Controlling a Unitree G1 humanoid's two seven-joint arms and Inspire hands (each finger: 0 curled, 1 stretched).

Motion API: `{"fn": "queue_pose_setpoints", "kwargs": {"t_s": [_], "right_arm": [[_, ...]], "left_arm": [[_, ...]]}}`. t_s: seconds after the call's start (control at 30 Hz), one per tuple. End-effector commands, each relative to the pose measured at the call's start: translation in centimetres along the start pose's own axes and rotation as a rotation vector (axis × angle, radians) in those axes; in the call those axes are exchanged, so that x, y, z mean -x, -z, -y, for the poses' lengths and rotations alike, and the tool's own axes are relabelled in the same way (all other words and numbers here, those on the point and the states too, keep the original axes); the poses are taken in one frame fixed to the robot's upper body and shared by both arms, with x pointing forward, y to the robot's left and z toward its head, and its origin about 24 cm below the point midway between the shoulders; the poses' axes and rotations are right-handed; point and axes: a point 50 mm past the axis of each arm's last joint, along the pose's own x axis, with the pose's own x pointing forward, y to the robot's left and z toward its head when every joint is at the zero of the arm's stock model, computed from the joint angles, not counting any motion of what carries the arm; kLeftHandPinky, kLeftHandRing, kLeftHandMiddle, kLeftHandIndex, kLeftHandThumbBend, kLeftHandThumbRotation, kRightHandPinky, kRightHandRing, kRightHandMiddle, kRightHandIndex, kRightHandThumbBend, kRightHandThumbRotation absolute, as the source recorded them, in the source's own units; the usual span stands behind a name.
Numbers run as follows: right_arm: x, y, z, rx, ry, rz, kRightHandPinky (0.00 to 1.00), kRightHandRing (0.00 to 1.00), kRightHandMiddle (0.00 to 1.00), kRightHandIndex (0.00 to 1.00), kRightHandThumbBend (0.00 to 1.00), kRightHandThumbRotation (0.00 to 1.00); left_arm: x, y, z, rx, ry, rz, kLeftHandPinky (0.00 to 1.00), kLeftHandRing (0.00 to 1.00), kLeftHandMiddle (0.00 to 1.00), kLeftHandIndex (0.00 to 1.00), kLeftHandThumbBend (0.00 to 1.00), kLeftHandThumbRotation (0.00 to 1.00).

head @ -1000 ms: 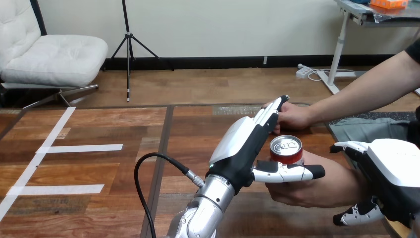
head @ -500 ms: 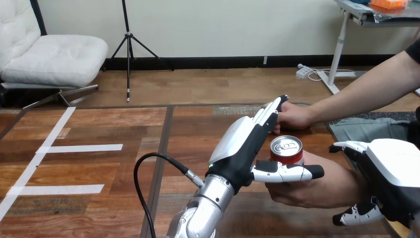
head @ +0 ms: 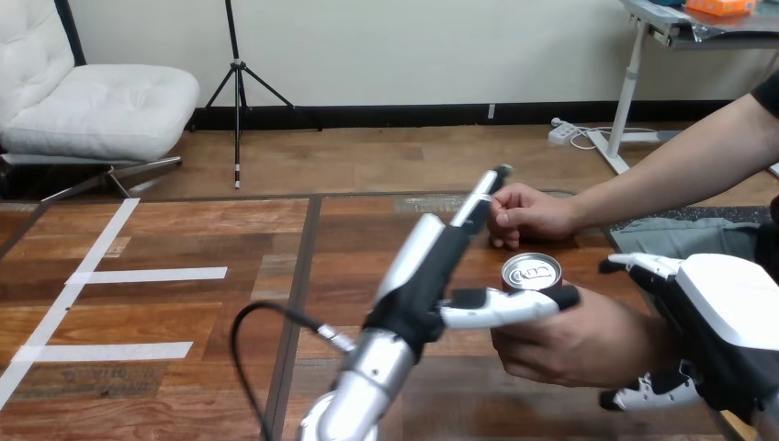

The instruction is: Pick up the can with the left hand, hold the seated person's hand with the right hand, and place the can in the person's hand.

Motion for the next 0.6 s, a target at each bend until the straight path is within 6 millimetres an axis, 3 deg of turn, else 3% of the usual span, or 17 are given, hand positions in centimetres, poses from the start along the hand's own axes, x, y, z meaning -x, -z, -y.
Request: {"fn": "queue_pose_setpoints", "kwargs": {"t_s": [0.0, 0.17, 0.57], "right_arm": [[0.2, -1.6, 1.7, -0.051, 0.149, 0.061, 0.79, 0.86, 0.87, 0.83, 0.94, 0.00], [0.6, -2.0, 1.6, -0.090, 0.175, 0.065, 0.79, 0.87, 0.88, 0.84, 0.91, 0.00], [1.9, -3.0, 1.5, -0.147, 0.235, 0.078, 0.79, 0.87, 0.88, 0.85, 0.88, 0.00]], "left_arm": [[0.8, -1.1, -2.5, 0.057, -0.077, 0.085, 1.00, 1.00, 1.00, 1.00, 0.83, 0.57], [2.0, -1.2, -3.4, 0.109, -0.095, 0.105, 1.00, 1.00, 1.00, 1.00, 0.79, 0.65], [4.7, -1.2, -5.9, 0.170, -0.146, 0.145, 1.00, 1.00, 1.00, 1.00, 0.78, 0.71]]}}
